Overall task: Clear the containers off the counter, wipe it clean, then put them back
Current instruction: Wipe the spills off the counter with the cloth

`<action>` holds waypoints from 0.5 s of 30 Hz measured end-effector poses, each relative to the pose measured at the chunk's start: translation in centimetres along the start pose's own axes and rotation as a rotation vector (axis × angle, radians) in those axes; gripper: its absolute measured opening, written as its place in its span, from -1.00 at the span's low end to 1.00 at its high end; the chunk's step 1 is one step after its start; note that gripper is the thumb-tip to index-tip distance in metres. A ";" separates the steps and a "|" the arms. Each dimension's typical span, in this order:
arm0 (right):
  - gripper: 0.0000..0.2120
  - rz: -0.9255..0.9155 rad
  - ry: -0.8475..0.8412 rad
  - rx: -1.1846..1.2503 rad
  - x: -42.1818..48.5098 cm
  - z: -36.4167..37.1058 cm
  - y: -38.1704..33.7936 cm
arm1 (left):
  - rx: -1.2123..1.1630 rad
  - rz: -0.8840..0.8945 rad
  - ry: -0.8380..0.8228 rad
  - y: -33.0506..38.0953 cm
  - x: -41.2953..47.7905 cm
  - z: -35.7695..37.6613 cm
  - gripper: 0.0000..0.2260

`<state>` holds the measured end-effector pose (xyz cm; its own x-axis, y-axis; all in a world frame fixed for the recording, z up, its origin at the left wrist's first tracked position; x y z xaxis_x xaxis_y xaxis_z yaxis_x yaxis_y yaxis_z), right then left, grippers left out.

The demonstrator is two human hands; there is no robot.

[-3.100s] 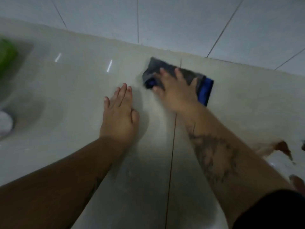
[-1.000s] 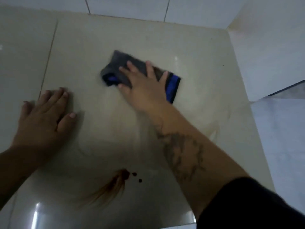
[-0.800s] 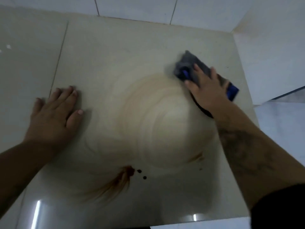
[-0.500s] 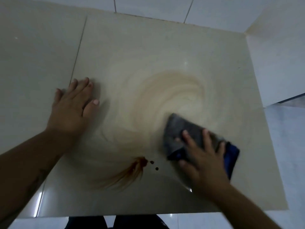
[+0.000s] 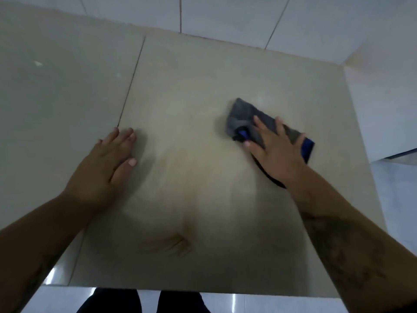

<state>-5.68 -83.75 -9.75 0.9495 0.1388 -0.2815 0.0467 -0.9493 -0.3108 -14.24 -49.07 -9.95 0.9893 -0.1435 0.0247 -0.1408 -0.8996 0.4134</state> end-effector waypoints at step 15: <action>-0.44 -0.271 0.118 -0.069 -14.7 12.7 -21.4 | -0.127 -0.041 0.038 -3.3 -2.6 -2.6 -0.44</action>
<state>-24.54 -61.93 -10.48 0.9290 0.3594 -0.0879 0.3200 -0.8997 -0.2967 -16.28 -44.65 -9.05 0.9952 -0.0893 0.0390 -0.0964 -0.8445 0.5268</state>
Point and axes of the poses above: each hand's wrist, its own x-axis towards the middle knuckle, its own z-axis out of the palm, y = z × x, the point moved 7 cm from there along x, towards the middle knuckle, and after that the axes turned 6 degrees about x, right-handed, at the moved point
